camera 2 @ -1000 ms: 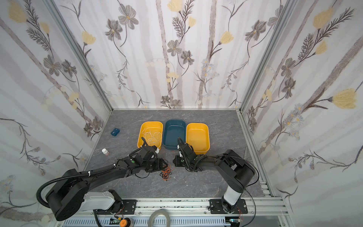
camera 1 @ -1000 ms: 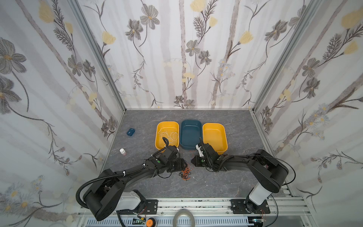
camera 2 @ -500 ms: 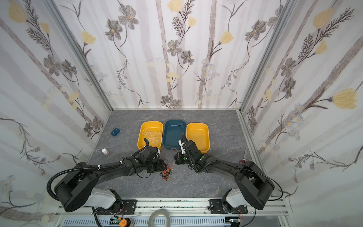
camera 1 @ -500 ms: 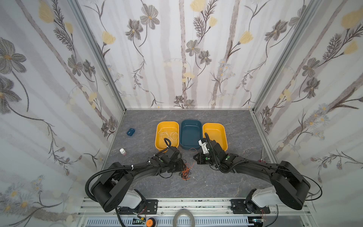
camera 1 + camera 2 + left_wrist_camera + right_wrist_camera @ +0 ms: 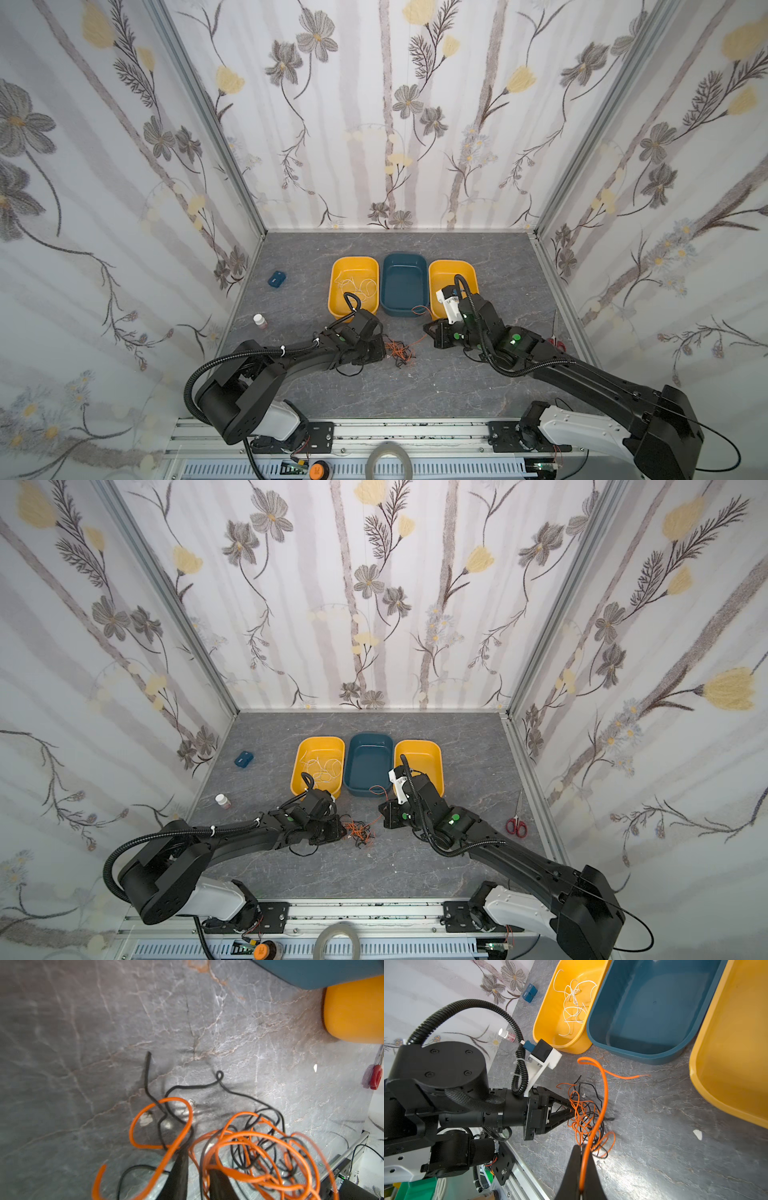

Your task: Untangle the cables

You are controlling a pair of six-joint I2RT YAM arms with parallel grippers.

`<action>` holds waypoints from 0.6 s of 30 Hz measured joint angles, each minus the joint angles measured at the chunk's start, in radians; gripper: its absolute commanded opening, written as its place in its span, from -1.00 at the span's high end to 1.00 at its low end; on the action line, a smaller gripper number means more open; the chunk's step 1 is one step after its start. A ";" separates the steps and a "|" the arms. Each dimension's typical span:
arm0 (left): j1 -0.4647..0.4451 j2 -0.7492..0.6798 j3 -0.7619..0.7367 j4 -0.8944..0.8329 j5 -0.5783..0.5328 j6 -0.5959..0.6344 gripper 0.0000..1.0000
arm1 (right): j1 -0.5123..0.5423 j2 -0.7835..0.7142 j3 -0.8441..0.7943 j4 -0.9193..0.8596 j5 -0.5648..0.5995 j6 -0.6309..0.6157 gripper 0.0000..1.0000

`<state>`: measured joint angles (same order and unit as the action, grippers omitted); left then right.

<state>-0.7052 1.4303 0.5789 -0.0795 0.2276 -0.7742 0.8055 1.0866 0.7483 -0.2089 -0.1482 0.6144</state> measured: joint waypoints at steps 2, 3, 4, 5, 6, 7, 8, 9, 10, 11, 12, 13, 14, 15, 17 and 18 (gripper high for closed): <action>0.004 -0.017 0.000 -0.013 -0.009 -0.001 0.65 | -0.001 -0.028 0.002 -0.044 0.026 -0.021 1.00; 0.007 -0.025 0.000 -0.019 -0.013 -0.001 0.67 | -0.002 -0.039 0.002 -0.063 0.035 -0.024 1.00; 0.009 -0.037 -0.001 -0.027 -0.018 -0.001 0.68 | -0.004 -0.049 0.002 -0.080 0.049 -0.032 1.00; 0.011 -0.048 -0.002 -0.035 -0.021 -0.001 0.69 | -0.007 -0.059 0.002 -0.094 0.058 -0.037 1.00; 0.011 -0.058 -0.005 -0.039 -0.025 -0.001 0.70 | -0.009 -0.064 0.002 -0.105 0.069 -0.044 1.00; 0.014 -0.073 -0.010 -0.045 -0.027 -0.001 0.71 | -0.011 -0.067 0.002 -0.117 0.080 -0.047 1.00; 0.016 -0.085 -0.014 -0.052 -0.032 -0.002 0.73 | -0.015 -0.068 0.002 -0.132 0.087 -0.047 1.00; 0.019 -0.098 -0.021 -0.059 -0.037 -0.004 0.74 | -0.017 -0.067 0.001 -0.144 0.101 -0.048 1.00; 0.021 -0.109 -0.025 -0.065 -0.040 -0.004 0.74 | -0.019 -0.065 0.001 -0.153 0.109 -0.048 1.00; 0.023 -0.123 -0.031 -0.071 -0.043 -0.004 0.74 | -0.026 -0.062 0.001 -0.165 0.118 -0.048 1.00; 0.026 -0.136 -0.037 -0.077 -0.045 -0.004 0.69 | -0.038 -0.058 0.001 -0.177 0.127 -0.047 1.00; 0.027 -0.147 -0.042 -0.083 -0.048 -0.004 0.62 | -0.048 -0.053 0.000 -0.185 0.138 -0.047 1.00; 0.029 -0.155 -0.046 -0.089 -0.051 -0.004 0.55 | -0.056 -0.049 -0.001 -0.192 0.157 -0.047 1.00; 0.032 -0.166 -0.051 -0.091 -0.051 -0.004 0.51 | -0.060 -0.044 -0.001 -0.197 0.174 -0.044 1.00; 0.033 -0.192 -0.058 -0.106 -0.049 -0.003 0.48 | -0.060 -0.028 -0.001 -0.197 0.167 -0.039 1.00; 0.033 -0.201 -0.059 -0.109 -0.045 -0.003 0.48 | -0.059 -0.016 0.000 -0.197 0.155 -0.039 1.00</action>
<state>-0.6724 1.2289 0.5198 -0.1890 0.1825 -0.7773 0.7467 1.0706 0.7479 -0.4061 0.0067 0.5751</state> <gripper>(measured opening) 0.260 0.048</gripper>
